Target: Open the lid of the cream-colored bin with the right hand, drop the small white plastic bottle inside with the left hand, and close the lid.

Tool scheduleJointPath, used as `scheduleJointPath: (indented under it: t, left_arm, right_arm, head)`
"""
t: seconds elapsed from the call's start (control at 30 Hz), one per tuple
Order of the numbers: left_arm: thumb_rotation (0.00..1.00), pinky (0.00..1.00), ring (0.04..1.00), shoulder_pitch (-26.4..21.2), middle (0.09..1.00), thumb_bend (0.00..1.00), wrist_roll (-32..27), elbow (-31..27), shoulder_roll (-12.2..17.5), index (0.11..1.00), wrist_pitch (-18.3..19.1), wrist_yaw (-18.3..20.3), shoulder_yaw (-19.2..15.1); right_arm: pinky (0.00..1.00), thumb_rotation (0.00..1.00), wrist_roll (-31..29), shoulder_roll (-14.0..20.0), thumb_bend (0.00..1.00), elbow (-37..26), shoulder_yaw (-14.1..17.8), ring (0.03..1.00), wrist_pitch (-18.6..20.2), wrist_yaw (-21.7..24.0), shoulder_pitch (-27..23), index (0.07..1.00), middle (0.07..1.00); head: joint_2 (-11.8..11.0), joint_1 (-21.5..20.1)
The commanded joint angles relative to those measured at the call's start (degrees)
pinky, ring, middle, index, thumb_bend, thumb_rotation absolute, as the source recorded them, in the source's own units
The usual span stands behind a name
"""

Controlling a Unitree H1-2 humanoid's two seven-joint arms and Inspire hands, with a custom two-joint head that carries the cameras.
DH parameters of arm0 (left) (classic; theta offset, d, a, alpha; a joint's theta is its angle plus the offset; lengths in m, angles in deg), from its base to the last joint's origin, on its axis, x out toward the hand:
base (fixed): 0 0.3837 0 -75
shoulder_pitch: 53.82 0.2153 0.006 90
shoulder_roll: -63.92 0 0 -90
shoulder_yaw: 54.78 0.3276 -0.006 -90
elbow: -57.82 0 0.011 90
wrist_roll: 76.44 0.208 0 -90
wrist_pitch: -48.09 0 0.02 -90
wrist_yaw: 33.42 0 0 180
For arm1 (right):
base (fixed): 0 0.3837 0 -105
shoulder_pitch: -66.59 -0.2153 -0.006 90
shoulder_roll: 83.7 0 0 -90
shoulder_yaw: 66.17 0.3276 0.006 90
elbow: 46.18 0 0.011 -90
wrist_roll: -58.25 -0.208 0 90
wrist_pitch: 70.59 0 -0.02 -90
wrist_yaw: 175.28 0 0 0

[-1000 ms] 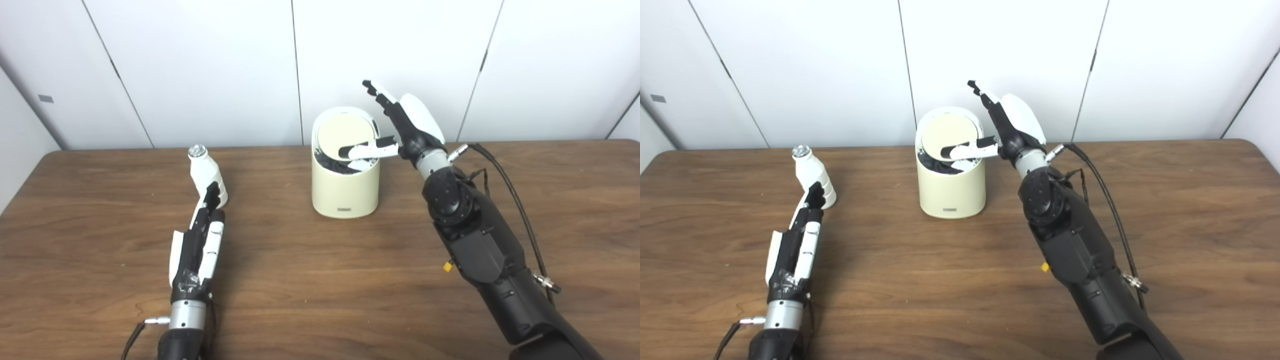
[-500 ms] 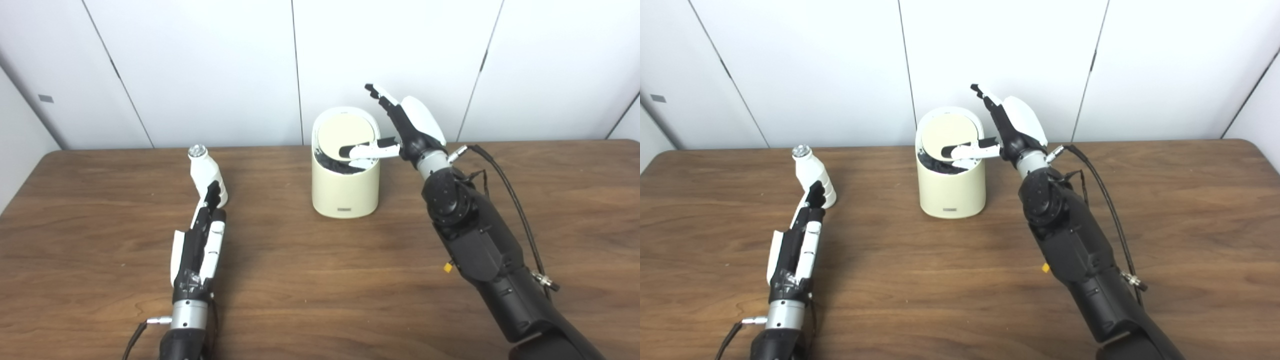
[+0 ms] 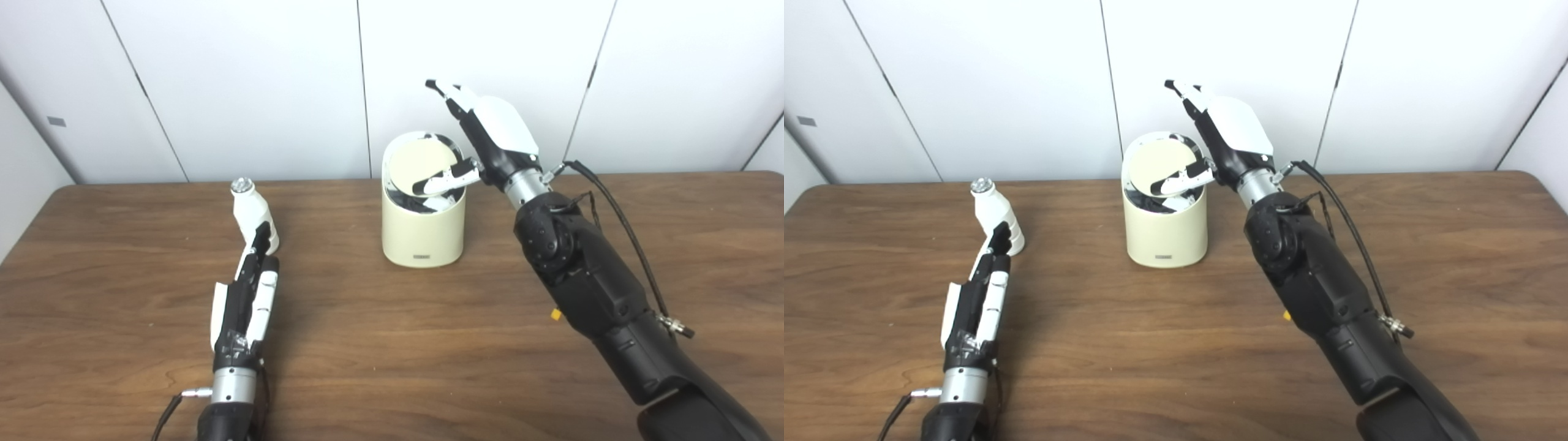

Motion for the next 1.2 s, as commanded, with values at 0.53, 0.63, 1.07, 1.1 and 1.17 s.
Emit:
scheduleJointPath:
  t: [0.53, 0.63, 1.07, 1.1, 1.17]
  left_arm:
    - [0.91, 0.99, 0.975, 3.2, 0.973, 0.53, 0.34, 3.78, -1.9, 0.973, -0.77, -0.79, 1.38]
    - [0.93, 0.99, 0.974, 3.41, 0.975, 0.51, 0.64, 3.44, -1.91, 0.976, -0.4, -0.55, 1.72]
    - [0.97, 1.0, 0.983, 2.16, 0.982, 0.45, -0.88, 5.07, -1.98, 0.982, 0.19, -0.53, 1.09]
    - [0.98, 1.0, 0.982, 2.13, 0.98, 0.45, -1.0, 5.15, -1.92, 0.98, 0.15, -0.43, 1.07]
    - [0.99, 1.0, 0.979, 2.11, 0.982, 0.45, -0.93, 5.19, -1.77, 0.981, 0.21, -0.35, 1.08]
  right_arm:
    - [0.87, 0.5, -4.39, 0.04, 0.77, -0.65, 4.73, 0.893, -4.92, -1.91, 0.07, 0.902, 0.898]
    - [0.82, 0.53, -7.74, -1.09, 0.78, -1.94, 7.12, 0.869, -5.86, -2.04, 1.0, 0.883, 0.885]
    - [0.8, 0.75, -17.13, -2.08, 0.49, -9.83, 13.56, 0.879, 2.66, 4.45, 8.32, 0.899, 0.91]
    - [0.79, 0.75, -18.07, -2.23, 0.48, -10.39, 14.25, 0.869, 3.16, 4.58, 8.8, 0.899, 0.904]
    - [0.78, 0.74, -19.76, -2.36, 0.46, -11.59, 15.38, 0.858, 3.8, 4.73, 9.84, 0.904, 0.901]
  head:
    - [-0.08, 0.4]
    - [-0.08, 0.4]
    - [-0.58, -0.67]
    - [-0.56, -0.78]
    - [-0.56, -0.92]
